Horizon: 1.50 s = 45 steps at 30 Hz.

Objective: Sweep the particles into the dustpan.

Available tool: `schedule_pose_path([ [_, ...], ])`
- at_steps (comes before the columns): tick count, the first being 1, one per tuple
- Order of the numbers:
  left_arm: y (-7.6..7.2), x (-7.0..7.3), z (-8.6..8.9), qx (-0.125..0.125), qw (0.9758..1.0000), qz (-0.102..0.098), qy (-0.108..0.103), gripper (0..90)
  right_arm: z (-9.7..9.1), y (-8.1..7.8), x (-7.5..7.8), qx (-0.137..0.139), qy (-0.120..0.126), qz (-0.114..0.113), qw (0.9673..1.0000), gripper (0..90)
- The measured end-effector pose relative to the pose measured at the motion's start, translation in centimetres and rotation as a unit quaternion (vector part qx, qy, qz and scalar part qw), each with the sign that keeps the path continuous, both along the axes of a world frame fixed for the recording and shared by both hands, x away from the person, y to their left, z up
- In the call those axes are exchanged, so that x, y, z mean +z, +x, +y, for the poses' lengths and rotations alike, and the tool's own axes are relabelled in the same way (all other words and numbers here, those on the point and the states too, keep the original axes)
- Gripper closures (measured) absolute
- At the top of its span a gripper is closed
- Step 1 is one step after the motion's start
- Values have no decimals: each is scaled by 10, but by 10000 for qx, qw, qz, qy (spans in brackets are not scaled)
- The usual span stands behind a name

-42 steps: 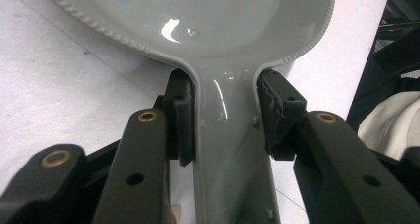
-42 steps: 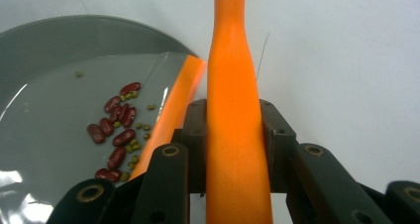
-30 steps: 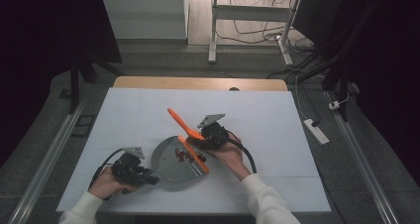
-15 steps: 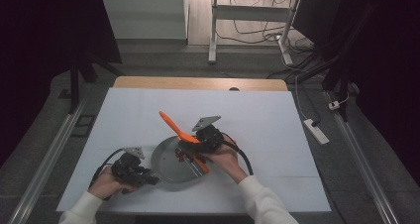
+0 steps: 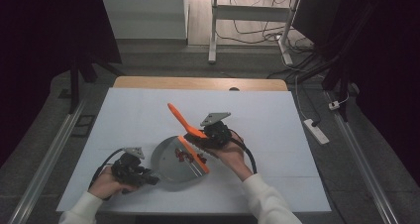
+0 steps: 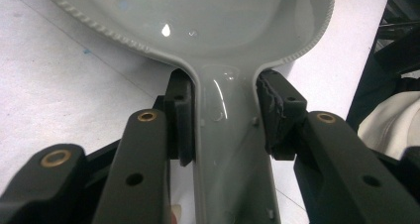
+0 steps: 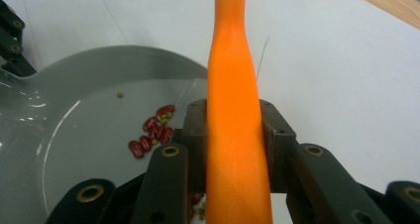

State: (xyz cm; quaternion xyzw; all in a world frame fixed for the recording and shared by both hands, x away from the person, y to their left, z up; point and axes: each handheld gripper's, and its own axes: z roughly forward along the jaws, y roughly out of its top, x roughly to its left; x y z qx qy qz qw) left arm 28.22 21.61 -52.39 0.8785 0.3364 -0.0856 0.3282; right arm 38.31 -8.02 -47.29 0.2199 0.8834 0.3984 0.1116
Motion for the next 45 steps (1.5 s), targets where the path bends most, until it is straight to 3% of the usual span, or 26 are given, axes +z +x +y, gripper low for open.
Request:
schedule_pose_path([
  [5,0,0,0,-15,10000,6,0,613,-11,2,-3,-212,-211,-118,9995,693],
  [11,0,0,0,-13,10000,2,8,613,-19,9,-12,-467,-420,-59,9980,693],
  [15,0,0,0,-24,10000,3,7,613,-21,8,-16,-456,-421,38,9981,694],
  [25,0,0,0,-23,10000,-1,12,613,-8,-8,-17,-239,-559,-60,9981,693],
  [35,0,0,0,-22,10000,-1,16,613,-1,-17,-18,-101,-383,74,9992,693],
  [40,0,0,0,-18,10000,8,18,613,6,-22,-17,-26,-180,140,9997,693],
  [43,0,0,0,-17,10000,4,18,613,10,-24,-16,158,83,349,9992,694],
  [45,0,0,0,-14,10000,2,18,613,15,-28,-15,307,56,297,9991,693],
])
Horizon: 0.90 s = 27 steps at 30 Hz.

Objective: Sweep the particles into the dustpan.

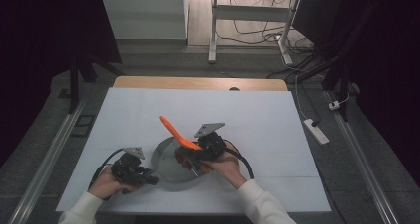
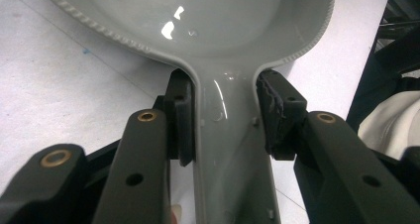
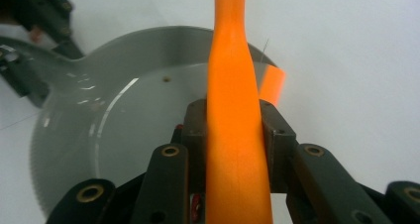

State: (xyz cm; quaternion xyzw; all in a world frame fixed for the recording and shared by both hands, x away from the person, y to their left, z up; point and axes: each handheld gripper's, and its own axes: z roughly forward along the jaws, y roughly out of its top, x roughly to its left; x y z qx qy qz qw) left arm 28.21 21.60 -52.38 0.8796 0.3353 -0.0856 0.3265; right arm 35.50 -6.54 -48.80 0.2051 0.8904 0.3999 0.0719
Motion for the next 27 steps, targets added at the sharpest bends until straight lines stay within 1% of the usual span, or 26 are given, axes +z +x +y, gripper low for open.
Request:
schedule_pose_path([
  [2,0,0,0,2,10000,-2,0,613,3,-3,3,121,76,-61,9999,694],
  [3,0,0,0,0,10000,5,-5,613,2,-3,4,122,104,-105,9998,693],
  [6,0,0,0,-6,10000,5,-5,613,-2,-2,10,23,173,-222,9996,693],
  [12,0,0,0,-2,10000,6,-5,613,-17,6,17,-292,253,-350,9986,694],
  [16,0,0,0,-1,10000,-1,2,613,-24,12,16,-468,198,-385,9980,693],
  [20,0,0,0,7,10000,-2,-4,613,-28,17,9,-661,55,-402,9970,693],
  [27,0,0,0,2,10000,0,-3,613,-31,22,1,-754,-92,-365,9964,693],
])
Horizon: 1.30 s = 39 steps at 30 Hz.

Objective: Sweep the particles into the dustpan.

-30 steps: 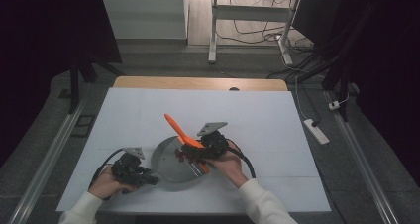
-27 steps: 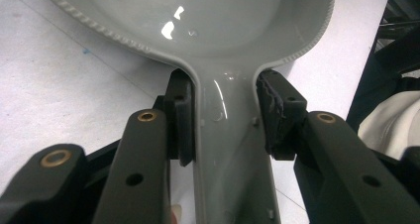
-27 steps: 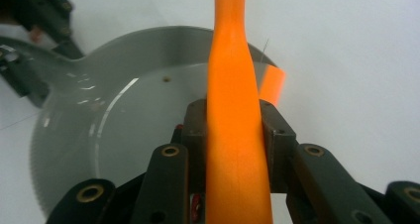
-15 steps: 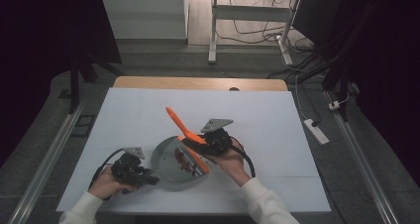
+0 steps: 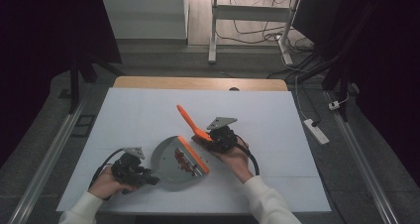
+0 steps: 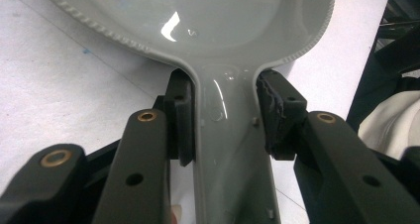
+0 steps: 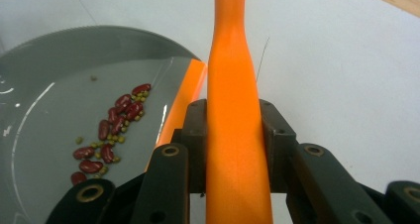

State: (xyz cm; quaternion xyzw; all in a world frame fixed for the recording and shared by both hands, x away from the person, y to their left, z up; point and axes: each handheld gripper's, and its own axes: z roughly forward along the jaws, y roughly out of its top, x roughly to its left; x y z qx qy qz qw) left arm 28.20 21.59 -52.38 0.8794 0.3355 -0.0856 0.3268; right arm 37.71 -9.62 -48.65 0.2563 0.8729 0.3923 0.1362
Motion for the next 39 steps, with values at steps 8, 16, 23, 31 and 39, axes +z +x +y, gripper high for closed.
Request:
schedule_pose_path([
  [8,0,0,0,16,10000,-1,-2,613,-1,2,-6,-52,-109,35,9999,694],
  [16,-1,0,0,18,10000,-2,5,613,7,-3,-9,50,-10,124,9999,693],
  [23,0,0,0,-2,10000,-3,14,613,15,-12,-10,142,-45,31,9999,693],
  [31,0,0,0,-7,10000,-1,14,613,20,-17,-11,127,264,160,9994,693],
  [39,0,0,0,-8,10000,-5,11,613,28,-25,-5,533,813,414,9944,694],
])
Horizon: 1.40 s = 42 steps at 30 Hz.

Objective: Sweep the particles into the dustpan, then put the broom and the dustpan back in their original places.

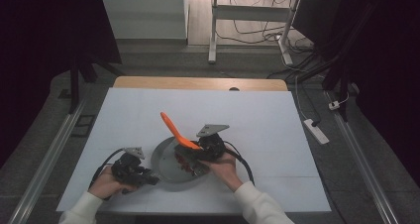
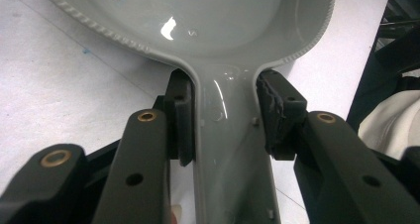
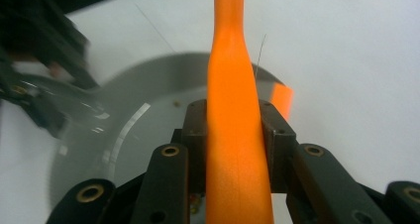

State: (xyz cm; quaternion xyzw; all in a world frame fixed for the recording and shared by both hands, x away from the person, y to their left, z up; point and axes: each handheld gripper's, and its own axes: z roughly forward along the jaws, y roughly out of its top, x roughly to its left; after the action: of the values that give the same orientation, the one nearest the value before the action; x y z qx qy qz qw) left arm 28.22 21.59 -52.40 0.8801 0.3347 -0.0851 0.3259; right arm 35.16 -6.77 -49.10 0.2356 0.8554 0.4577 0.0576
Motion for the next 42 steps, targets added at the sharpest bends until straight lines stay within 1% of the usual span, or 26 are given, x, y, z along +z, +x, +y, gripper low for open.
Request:
schedule_pose_path([
  [2,0,0,0,-1,10000,4,-4,613,-2,0,5,-49,15,-118,9999,694],
  [5,0,0,0,4,10000,7,-17,613,-10,3,11,-207,47,-250,9995,693],
  [8,0,0,1,7,10000,-5,-14,613,-20,8,15,-393,55,-293,9988,694],
  [11,-1,0,1,33,10000,-39,-30,613,-26,12,17,-486,6,-329,9983,693],
  [15,-1,0,3,45,9999,-55,-81,613,-32,13,18,-501,-41,-350,9981,694],
  [23,-4,3,6,183,9995,-227,-130,614,-41,11,25,-492,-11,-429,9979,693],
  [27,-4,3,6,261,9993,-259,-111,613,-49,9,30,-518,68,-458,9976,694],
  [31,-4,4,8,380,9988,-290,-105,613,-58,8,34,-572,68,-483,9972,693],
  [35,-4,5,10,481,9982,-324,-148,613,-66,8,38,-608,94,-505,9968,693],
  [41,-4,6,11,601,9973,-370,-197,613,-78,6,42,-617,28,-509,9968,693],
  [42,-5,7,12,623,9971,-385,-205,613,-80,6,43,-623,-11,-519,9967,693],
])
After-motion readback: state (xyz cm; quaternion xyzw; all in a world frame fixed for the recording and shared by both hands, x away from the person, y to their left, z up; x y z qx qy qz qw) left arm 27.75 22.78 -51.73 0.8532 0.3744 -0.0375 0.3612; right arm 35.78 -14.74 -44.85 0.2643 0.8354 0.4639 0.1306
